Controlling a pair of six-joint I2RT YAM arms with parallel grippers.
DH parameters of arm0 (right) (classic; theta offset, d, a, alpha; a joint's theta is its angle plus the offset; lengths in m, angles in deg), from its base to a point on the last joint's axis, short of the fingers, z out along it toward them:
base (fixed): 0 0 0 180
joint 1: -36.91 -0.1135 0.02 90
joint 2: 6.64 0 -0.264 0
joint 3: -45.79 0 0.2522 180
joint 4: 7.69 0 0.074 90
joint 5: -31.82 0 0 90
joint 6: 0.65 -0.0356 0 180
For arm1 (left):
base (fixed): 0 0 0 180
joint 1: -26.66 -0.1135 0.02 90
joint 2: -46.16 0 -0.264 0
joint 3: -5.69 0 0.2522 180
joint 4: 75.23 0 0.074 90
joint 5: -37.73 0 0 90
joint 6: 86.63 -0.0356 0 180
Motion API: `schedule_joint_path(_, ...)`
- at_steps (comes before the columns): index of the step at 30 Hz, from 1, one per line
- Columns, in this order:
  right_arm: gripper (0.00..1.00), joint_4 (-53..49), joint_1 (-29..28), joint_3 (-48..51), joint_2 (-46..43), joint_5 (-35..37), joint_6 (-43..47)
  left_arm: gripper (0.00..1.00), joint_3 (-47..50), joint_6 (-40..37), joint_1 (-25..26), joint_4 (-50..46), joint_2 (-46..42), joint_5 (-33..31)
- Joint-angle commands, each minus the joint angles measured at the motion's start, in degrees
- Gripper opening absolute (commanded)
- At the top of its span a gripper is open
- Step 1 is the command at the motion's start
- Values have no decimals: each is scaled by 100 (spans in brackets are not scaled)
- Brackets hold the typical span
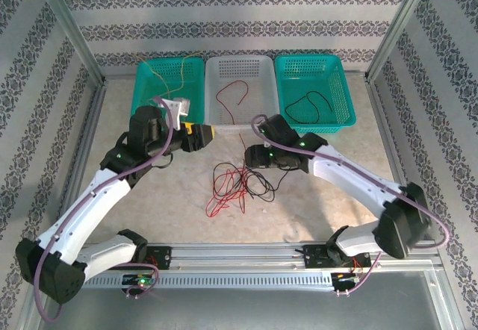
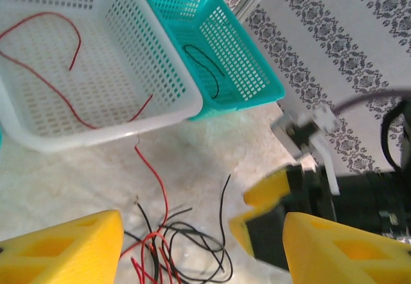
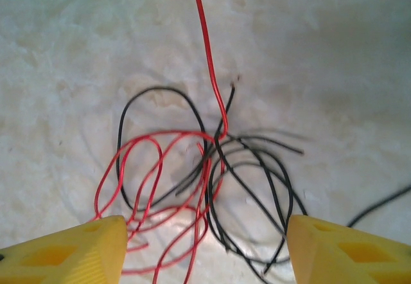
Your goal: Untangle the cables
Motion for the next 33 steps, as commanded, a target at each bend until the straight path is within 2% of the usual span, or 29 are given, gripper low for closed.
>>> schedule_joint_path(1, 66, 286, 25, -444, 502, 283, 316, 65, 251, 420, -15, 358, -127, -101)
schedule_joint_path(5, 65, 486, 82, -856, 1240, 306, 459, 60, 415, 657, -13, 352, -133, -237)
schedule_joint_path(11, 54, 602, 106, -1261, 2076, 314, 614, 61, 497, 745, -15, 419, -173, 15)
schedule_joint_path(13, 43, 598, 109, -1333, 2233, 368, 673, 62, 535, 732, -15, 460, -211, 37)
schedule_joint_path(16, 14, 552, 104, -1322, 2199, 551, 710, 63, 573, 688, -15, 461, -229, 41)
schedule_joint_path(18, 3, 516, 88, -1269, 1901, 578, 763, 63, 604, 679, -15, 521, -181, 117)
schedule_joint_path(19, 0, 516, 80, -1216, 1705, 600, 771, 63, 621, 690, -12, 567, -150, 160)
schedule_joint_path(26, 0, 376, -46, -994, 14, 470, 726, 63, 593, 761, 38, 1363, 185, 703)
schedule_joint_path(33, 0, 48, -283, -1475, -931, 620, 612, 75, 386, 349, 459, 2622, 457, 1200)
